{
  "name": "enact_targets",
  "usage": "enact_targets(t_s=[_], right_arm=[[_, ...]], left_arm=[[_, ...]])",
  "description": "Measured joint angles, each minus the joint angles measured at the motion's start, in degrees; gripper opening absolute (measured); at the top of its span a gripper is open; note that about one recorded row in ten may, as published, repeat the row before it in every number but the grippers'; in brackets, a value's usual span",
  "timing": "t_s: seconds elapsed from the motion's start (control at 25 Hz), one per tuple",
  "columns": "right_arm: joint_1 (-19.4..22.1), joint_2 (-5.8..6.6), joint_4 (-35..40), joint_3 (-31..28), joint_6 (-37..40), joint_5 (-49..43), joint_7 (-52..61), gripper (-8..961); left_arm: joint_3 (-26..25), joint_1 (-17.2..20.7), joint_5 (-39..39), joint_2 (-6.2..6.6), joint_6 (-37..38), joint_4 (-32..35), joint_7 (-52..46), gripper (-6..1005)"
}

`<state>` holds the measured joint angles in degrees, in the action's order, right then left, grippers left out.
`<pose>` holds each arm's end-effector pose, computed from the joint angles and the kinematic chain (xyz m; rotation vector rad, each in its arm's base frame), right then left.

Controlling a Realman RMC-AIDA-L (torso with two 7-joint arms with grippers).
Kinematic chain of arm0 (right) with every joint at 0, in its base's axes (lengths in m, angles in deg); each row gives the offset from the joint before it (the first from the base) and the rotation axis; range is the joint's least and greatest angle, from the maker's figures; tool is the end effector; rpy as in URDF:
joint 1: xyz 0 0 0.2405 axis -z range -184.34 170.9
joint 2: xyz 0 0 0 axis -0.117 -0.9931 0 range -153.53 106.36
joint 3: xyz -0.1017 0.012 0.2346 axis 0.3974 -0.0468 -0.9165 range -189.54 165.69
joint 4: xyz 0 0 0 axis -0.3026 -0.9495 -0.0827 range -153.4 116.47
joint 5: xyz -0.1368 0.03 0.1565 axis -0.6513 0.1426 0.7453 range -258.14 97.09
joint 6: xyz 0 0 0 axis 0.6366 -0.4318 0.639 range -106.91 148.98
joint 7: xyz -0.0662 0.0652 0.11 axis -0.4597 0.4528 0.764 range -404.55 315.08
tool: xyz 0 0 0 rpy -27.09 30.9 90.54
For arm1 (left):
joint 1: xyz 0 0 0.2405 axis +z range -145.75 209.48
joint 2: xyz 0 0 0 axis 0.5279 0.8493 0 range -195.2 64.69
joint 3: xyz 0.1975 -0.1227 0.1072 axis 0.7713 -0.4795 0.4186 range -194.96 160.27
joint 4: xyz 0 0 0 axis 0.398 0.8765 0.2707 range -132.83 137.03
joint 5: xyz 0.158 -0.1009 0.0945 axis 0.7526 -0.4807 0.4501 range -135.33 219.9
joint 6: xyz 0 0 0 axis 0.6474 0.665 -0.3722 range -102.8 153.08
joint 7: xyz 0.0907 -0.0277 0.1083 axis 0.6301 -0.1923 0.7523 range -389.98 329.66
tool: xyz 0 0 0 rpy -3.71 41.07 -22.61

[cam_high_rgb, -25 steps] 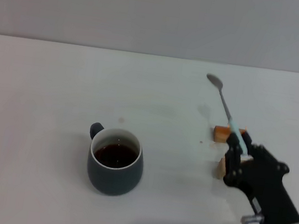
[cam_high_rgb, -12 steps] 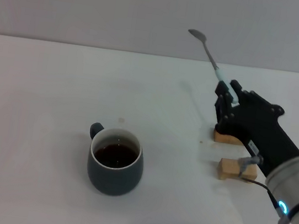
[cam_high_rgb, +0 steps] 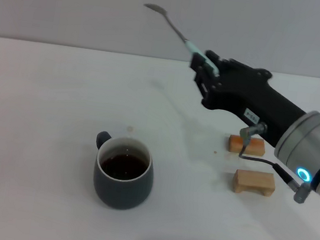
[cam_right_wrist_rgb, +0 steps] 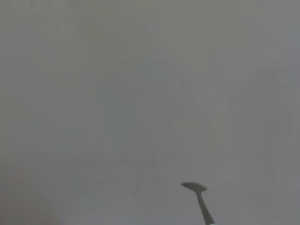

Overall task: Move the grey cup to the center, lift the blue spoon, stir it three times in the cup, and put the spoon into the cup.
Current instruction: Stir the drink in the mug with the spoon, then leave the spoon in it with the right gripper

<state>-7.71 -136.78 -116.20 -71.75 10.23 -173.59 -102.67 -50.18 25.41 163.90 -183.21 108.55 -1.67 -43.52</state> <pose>0.1100 0.2896 -0.0247 -2.1921 0.6743 0.8624 -0.3974 0.1969 0.0086 -1.5194 -0.5918 -0.6282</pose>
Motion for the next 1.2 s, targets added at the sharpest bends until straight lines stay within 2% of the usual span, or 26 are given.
enact_targets(t_s=[0.08,0.12,0.2,0.44,0.6,0.72,1.08,1.2], right_arm=[[0.54,-3.31,-1.31,-5.05,-7.90,-8.21,5.37,164],[0.56,-4.55,-2.00,-6.86,-10.75,-11.99,8.28,164],[-0.33,-5.54,-3.27,-8.88,-14.38,-19.48,14.49,164],[-3.93,-5.43,-3.97,-11.33,-18.28,-29.31,25.32,164],[-7.42,-5.49,-7.93,-12.33,-25.75,-41.61,36.42,164],[-10.05,-5.50,-12.14,-13.60,-33.47,-46.65,40.70,165],[-19.41,-5.58,-18.48,-20.21,-54.69,-47.89,47.00,164],[-23.79,-5.54,-18.65,-22.76,-62.16,-47.15,50.44,164]], left_arm=[[-0.09,-0.02,0.00,-0.02,0.00,0.00,0.00,858],[-0.10,-0.03,0.00,-0.06,0.00,-0.02,0.00,858],[-0.13,-0.03,0.00,-0.09,0.00,-0.02,0.00,858],[-0.15,-0.11,0.01,-0.26,-0.12,-0.26,0.19,858],[-0.13,-0.03,0.03,-0.26,-0.18,-0.39,0.04,858],[-0.12,0.04,0.03,-0.22,-0.19,-0.44,0.03,858],[-0.12,0.64,0.02,-0.17,0.76,-0.60,0.42,857],[-0.12,0.83,0.02,-0.13,1.25,-0.50,0.43,857]])
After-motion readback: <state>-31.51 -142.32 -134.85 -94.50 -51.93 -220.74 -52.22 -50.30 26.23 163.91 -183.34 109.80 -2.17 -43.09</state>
